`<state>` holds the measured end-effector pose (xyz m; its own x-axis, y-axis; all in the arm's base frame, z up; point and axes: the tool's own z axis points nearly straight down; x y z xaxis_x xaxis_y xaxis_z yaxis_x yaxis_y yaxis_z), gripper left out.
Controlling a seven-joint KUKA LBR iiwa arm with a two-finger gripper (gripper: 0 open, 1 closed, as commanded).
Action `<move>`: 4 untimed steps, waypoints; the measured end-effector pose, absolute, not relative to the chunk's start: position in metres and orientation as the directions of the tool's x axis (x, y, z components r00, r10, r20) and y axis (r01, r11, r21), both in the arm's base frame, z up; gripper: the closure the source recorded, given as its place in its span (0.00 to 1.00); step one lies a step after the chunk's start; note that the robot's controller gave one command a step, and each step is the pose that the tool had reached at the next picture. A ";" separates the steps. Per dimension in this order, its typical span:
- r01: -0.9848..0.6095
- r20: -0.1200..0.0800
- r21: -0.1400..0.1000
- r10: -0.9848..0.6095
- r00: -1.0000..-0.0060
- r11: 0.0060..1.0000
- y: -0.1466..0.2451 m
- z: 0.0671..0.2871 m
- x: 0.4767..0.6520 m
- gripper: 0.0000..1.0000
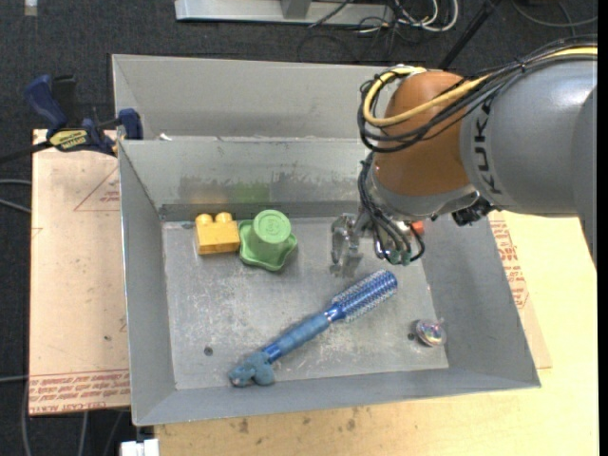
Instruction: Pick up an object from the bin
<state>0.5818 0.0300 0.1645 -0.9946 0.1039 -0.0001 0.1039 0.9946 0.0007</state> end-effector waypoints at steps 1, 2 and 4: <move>0.103 -0.001 0.001 0.103 -0.995 0.995 0.031 0.165 0.582 0.00; 0.047 0.009 -0.002 0.047 -0.999 0.999 -0.050 0.075 0.529 0.00; 0.026 -0.009 0.000 0.026 -1.000 1.000 -0.033 0.202 0.525 1.00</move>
Offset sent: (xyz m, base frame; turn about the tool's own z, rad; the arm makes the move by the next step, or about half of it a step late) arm 0.0000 0.0000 0.0000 0.0000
